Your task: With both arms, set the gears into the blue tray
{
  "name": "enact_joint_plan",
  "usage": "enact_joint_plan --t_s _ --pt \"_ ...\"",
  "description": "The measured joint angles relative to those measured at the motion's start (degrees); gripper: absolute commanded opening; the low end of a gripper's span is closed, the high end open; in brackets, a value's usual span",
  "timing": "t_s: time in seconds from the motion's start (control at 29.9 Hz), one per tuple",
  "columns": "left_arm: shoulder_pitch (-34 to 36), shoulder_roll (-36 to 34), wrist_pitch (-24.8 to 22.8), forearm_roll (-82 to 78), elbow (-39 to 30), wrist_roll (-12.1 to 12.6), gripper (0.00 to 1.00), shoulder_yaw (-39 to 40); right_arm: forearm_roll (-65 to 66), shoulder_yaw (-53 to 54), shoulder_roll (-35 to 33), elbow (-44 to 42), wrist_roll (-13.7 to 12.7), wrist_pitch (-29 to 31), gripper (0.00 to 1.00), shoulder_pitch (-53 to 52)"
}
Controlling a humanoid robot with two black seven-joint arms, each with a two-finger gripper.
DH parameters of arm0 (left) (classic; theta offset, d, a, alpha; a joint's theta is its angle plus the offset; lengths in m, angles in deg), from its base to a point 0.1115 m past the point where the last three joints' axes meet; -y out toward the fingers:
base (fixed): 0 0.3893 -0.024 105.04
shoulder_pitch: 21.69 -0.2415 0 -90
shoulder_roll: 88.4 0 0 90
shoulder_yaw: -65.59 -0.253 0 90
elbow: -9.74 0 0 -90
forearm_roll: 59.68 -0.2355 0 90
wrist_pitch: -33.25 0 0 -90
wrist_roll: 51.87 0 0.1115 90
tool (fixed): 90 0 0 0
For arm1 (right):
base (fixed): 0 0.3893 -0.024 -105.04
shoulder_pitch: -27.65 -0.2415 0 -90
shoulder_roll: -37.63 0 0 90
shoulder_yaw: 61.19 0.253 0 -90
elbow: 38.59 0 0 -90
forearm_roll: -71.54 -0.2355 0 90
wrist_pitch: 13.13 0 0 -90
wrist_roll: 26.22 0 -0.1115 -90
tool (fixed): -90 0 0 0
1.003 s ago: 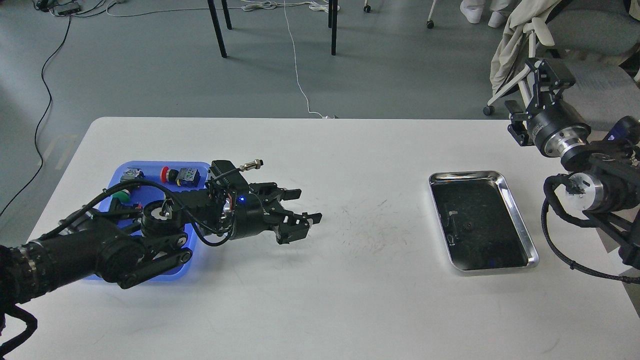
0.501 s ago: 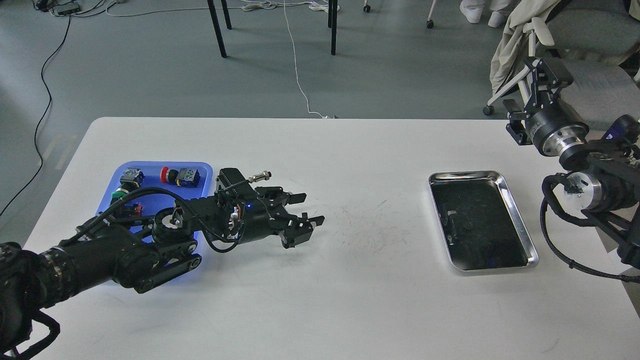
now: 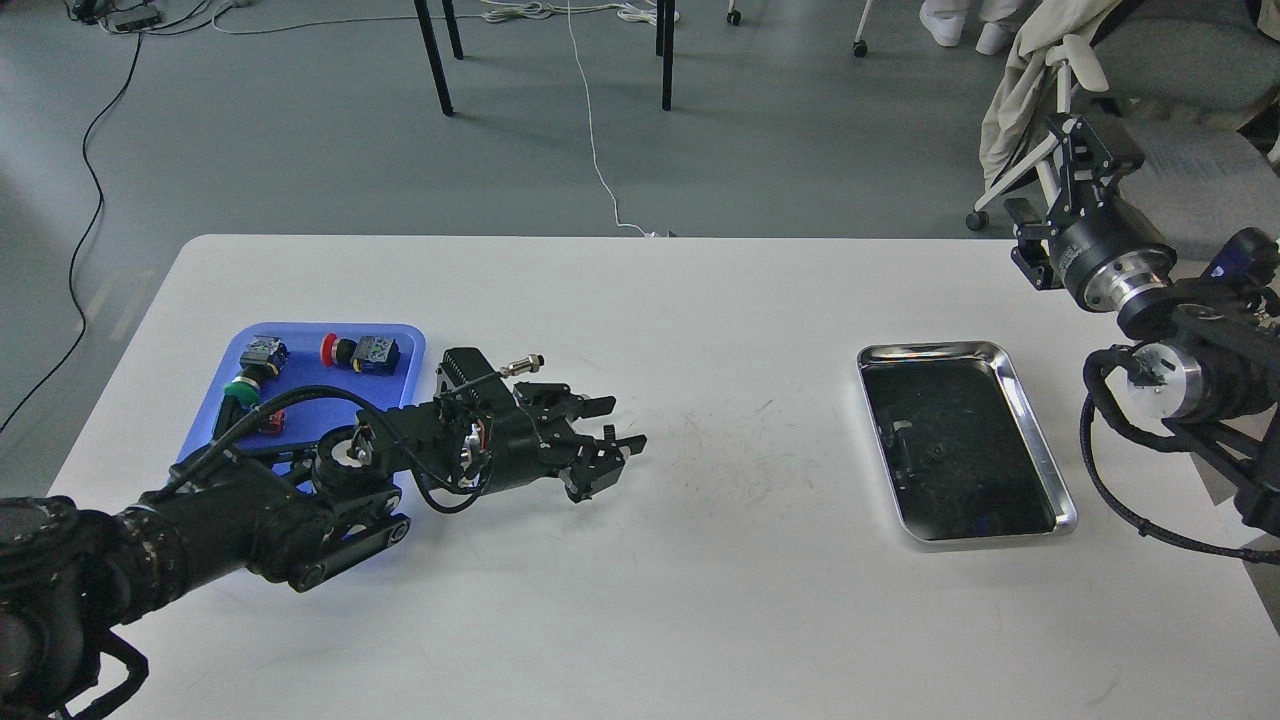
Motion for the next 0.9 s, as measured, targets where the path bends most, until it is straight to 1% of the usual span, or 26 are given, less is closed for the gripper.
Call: enact_joint_plan --t_s 0.17,0.33,0.67,0.7,0.74,0.8,0.84,0.9 --pt "-0.1 0.5 0.1 0.0 1.0 -0.2 0.52 0.0 0.0 0.0 -0.1 0.0 0.1 0.0 0.98 0.0" --pt "-0.1 0.7 0.1 0.0 2.0 -0.2 0.46 -0.1 0.0 0.0 -0.1 0.1 0.1 0.0 0.98 -0.1" --pt "-1.0 1.7 0.0 0.0 3.1 -0.2 0.46 -0.1 0.0 -0.1 0.0 0.0 0.1 0.1 0.98 0.0" --pt "-1.0 1.8 0.0 0.0 3.1 -0.2 0.45 -0.1 0.0 -0.1 0.0 0.0 0.1 0.1 0.98 0.0" --pt "-1.1 1.8 0.0 0.0 3.1 -0.2 0.41 -0.1 0.0 -0.2 0.0 0.0 0.1 0.1 0.98 -0.1" --pt "-1.1 1.8 0.0 0.0 3.1 -0.2 0.39 -0.1 0.0 -0.2 0.0 0.0 0.1 0.1 0.98 -0.1" --pt "-1.1 1.8 0.0 0.0 3.1 -0.2 0.35 -0.2 0.1 -0.2 0.0 0.0 0.1 0.1 0.98 -0.1" --pt "-1.1 1.8 0.0 0.0 3.3 -0.2 0.34 -0.3 0.1 -0.2 0.0 0.0 0.1 0.1 0.98 -0.1"
